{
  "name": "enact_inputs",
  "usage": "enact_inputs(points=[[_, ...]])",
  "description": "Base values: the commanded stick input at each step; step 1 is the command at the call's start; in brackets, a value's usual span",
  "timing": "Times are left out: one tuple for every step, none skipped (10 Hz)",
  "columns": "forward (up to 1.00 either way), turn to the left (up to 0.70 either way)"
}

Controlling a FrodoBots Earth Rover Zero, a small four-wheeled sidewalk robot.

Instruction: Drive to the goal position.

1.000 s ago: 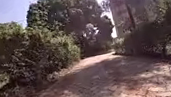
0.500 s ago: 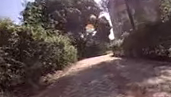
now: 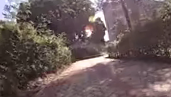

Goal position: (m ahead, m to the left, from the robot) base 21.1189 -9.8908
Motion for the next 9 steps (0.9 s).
enact_inputs(points=[[0.70,0.00],[0.70,0.00],[0.70,0.00],[0.70,0.00],[0.70,0.00],[0.70,0.00],[0.70,0.00],[0.70,0.00],[0.70,0.00]])
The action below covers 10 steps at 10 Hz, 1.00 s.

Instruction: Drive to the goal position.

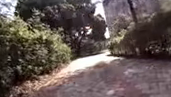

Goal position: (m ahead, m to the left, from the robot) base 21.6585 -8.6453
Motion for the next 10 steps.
enact_inputs(points=[[0.70,0.00],[0.70,0.00],[0.70,0.00],[0.70,0.00],[0.70,0.00],[0.70,0.00],[0.70,0.00],[0.70,0.00],[0.70,0.00],[0.70,0.00]])
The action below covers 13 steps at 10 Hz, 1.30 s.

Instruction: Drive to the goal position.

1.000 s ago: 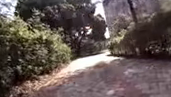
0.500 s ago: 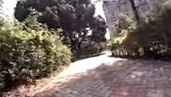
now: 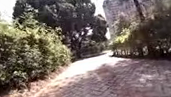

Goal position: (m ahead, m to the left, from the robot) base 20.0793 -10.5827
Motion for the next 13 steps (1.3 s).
enact_inputs(points=[[0.70,0.00],[0.70,0.00],[0.70,0.00],[0.70,0.00],[0.70,0.00],[0.70,0.00],[0.70,0.00],[0.70,0.00],[0.70,0.00],[0.70,0.00],[0.70,0.00],[0.70,0.00],[0.70,0.00]])
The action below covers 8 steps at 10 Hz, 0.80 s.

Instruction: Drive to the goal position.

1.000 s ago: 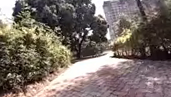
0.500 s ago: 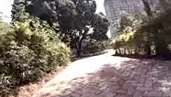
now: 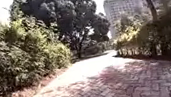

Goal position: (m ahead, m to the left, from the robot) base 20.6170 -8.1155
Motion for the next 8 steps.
enact_inputs(points=[[0.70,0.00],[0.70,0.00],[0.70,-0.13],[0.70,-0.30],[0.70,-0.35],[0.70,-0.35],[0.70,-0.35],[0.70,-0.35]])
